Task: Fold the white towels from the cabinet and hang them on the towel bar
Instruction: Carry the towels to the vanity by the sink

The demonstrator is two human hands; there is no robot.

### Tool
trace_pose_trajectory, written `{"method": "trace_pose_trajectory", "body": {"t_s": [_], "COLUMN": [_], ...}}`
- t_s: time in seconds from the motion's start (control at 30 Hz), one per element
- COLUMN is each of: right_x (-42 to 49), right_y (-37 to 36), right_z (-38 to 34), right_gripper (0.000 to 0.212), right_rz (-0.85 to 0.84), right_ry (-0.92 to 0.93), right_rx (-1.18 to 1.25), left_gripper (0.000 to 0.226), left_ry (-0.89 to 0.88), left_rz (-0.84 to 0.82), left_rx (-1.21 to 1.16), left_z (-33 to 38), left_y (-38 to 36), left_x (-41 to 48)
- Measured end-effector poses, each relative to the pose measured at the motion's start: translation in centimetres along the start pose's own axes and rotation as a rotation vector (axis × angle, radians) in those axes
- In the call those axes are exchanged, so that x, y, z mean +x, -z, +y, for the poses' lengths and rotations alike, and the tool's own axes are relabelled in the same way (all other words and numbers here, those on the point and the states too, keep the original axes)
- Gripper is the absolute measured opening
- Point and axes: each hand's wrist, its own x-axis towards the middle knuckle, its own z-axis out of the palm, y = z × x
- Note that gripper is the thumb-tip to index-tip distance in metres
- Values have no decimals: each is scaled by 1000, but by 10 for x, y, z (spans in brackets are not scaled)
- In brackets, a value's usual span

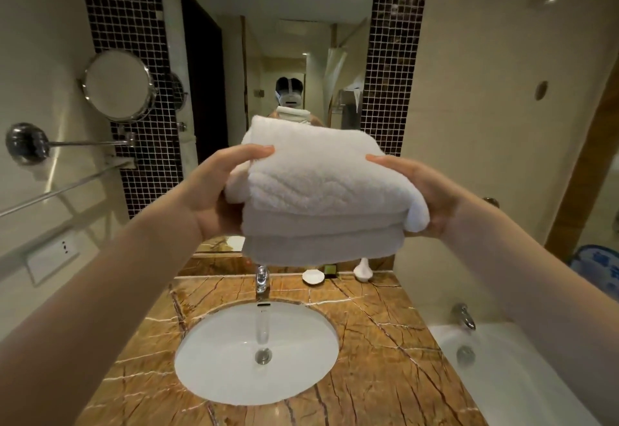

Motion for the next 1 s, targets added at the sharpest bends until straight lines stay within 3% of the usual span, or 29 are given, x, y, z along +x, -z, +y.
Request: {"method": "trace_pose_trajectory", "body": {"t_s": [0.33, 0.7, 0.87, 1.0], "right_x": [65, 128, 153, 169], "right_y": [34, 82, 109, 129], "right_z": [-6, 5, 4, 2], "right_gripper": [47, 53, 52, 37], "right_rz": [-84, -15, 124, 222], "right_ry": [-49, -97, -84, -64], "right_rx": [121, 238, 234, 243], "left_gripper": [40, 59, 45, 31], "left_ry": [11, 39, 36, 40], "left_rz": [25, -12, -71, -137], "left_rx": [-9, 20, 15, 12], "left_z": [-5, -19, -27, -32], "left_y": [20, 42, 52, 58], "left_x": [69, 156, 212, 257]}}
